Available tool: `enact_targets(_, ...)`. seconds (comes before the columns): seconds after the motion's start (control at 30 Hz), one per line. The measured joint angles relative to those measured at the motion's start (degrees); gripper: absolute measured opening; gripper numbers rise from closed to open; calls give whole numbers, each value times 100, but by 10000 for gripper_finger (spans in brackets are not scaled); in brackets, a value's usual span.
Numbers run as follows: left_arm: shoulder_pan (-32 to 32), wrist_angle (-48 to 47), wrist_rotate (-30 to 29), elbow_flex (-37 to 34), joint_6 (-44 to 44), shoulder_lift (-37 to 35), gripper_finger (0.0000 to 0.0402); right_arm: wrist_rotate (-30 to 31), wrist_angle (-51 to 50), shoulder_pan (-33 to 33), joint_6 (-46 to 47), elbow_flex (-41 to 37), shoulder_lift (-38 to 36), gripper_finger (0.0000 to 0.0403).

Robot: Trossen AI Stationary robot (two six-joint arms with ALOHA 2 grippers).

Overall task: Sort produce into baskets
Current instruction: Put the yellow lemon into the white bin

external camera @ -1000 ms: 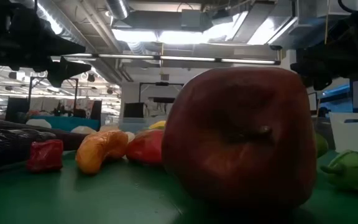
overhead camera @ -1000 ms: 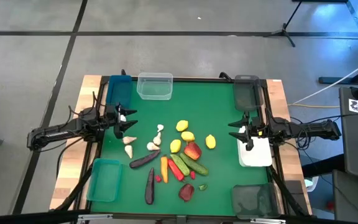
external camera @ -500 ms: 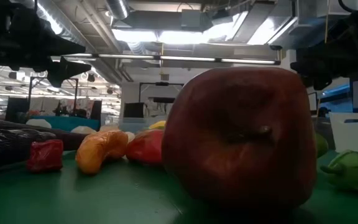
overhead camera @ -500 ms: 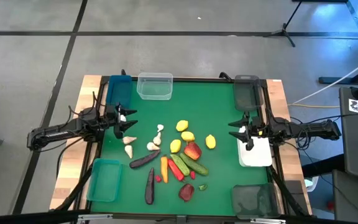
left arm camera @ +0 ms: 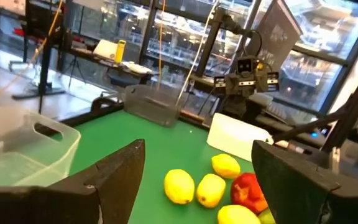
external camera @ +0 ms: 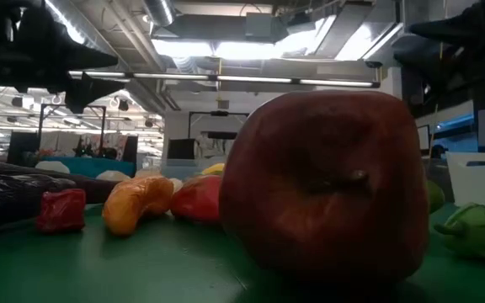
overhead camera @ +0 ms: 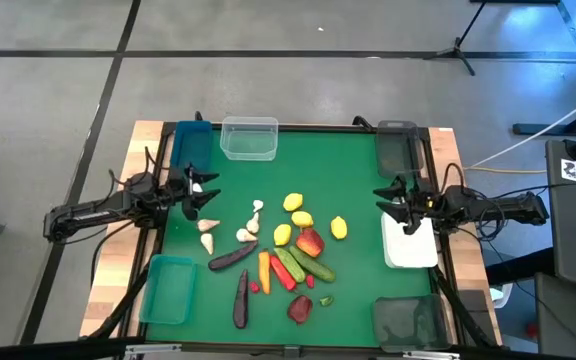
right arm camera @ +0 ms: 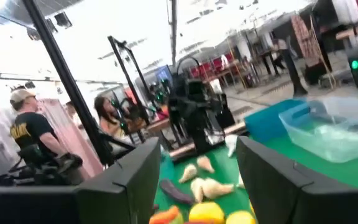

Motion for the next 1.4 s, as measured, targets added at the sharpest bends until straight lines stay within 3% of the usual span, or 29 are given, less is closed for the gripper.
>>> enact_targets(0.13,0,350,-208,-1,-27,1,290,434,-209,0,-574,342,213,209)
enact_targets(0.23,-6,821,-251,0,-692,0,290,542,-634,0,-903,764,604,209)
enact_targets(0.4,-169,1335,266,33,-1267,12,290,372,-1813,2,-1301,2018,1736,213)
enact_targets(0.53,-519,1358,285,415,-1420,230,290,99,-2640,4,-1335,3069,2956,245)
enact_targets(0.73,-1074,807,271,1468,-1147,1367,290,-452,-3335,7,-1264,4278,5009,316)
enact_targets(0.9,-1441,-453,245,2598,-939,2724,290,-433,-4417,7,-1152,5141,6455,347)
enact_targets(1.0,-1585,-1146,240,3096,-650,3425,290,-195,-5120,0,-1150,5447,7198,351)
enact_targets(1.13,-1679,-1325,235,3244,-335,3985,290,-125,-5366,0,-903,5584,7945,348)
enact_targets(1.4,-1665,-1307,214,3253,-531,4210,290,-186,-5485,-45,-584,5575,8780,347)
